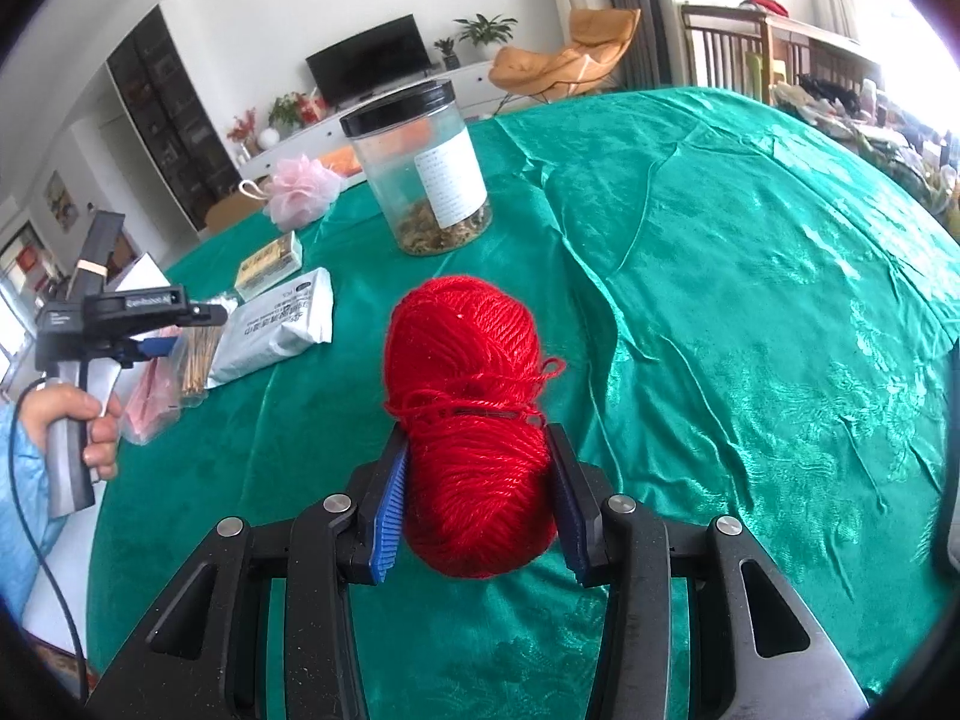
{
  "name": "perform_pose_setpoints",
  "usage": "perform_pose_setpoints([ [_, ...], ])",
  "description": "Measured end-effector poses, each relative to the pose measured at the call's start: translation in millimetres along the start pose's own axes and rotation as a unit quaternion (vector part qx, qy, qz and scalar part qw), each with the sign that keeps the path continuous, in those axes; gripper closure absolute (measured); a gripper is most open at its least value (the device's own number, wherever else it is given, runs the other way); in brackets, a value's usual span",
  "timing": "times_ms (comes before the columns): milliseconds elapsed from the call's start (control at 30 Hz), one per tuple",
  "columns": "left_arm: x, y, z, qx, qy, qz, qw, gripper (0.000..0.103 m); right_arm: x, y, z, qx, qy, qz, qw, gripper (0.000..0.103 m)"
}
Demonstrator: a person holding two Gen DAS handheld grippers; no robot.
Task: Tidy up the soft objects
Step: 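Grasp the red yarn ball with the right tool while the left tool grasps the cotton-swab pack, then carry both items over the white box and open both tools to drop them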
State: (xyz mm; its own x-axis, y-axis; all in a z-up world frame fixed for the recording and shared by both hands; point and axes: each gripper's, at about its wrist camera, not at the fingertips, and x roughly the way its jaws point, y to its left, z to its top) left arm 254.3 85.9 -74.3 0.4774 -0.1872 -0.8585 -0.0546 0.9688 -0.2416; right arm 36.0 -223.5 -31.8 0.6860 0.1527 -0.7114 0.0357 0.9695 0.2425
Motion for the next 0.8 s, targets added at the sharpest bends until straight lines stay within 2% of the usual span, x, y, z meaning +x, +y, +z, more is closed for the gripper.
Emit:
perform_pose_setpoints([
  [67,3,-2,4,0.002,0.003,0.002,1.0,0.025,5,-3,2,-0.001,0.007,-0.006,1.0,0.056],
  [133,2,-2,6,0.009,0.007,-0.013,0.9999,0.036,8,-4,6,-0.001,0.015,-0.005,1.0,0.048],
  [167,0,0,5,0.009,0.008,-0.025,0.9996,0.057,8,-4,9,-0.007,0.018,-0.009,1.0,0.044],
  [200,-2,1,4,0.009,0.013,-0.034,0.9993,0.07,8,-2,12,-0.016,0.023,-0.014,1.0,0.037],
  [333,-18,8,-10,0.019,0.011,-0.05,0.9985,0.074,17,6,26,-0.064,0.052,-0.048,0.995,0.031],
  [400,-35,10,-18,0.022,-0.001,-0.068,0.9975,0.075,28,7,30,-0.074,0.073,-0.042,0.994,0.03],
  [433,-48,11,-22,0.019,-0.012,-0.084,0.9962,0.075,32,5,31,-0.073,0.081,-0.031,0.994,0.033],
  [467,-63,13,-27,0.015,-0.024,-0.103,0.9943,0.075,33,3,32,-0.061,0.088,-0.014,0.994,0.059],
  [567,-117,20,-39,0.008,-0.065,-0.15,0.9865,0.075,17,9,34,-0.057,0.068,-0.019,0.996,0.059],
  [700,-192,52,-53,0.001,-0.115,-0.18,0.977,0.074,-18,32,41,-0.035,0.043,0.048,0.997,0.059],
  [800,-242,93,-69,0.0,-0.149,-0.154,0.9768,0.074,-45,81,51,-0.05,0.029,0.114,0.992,0.059],
])
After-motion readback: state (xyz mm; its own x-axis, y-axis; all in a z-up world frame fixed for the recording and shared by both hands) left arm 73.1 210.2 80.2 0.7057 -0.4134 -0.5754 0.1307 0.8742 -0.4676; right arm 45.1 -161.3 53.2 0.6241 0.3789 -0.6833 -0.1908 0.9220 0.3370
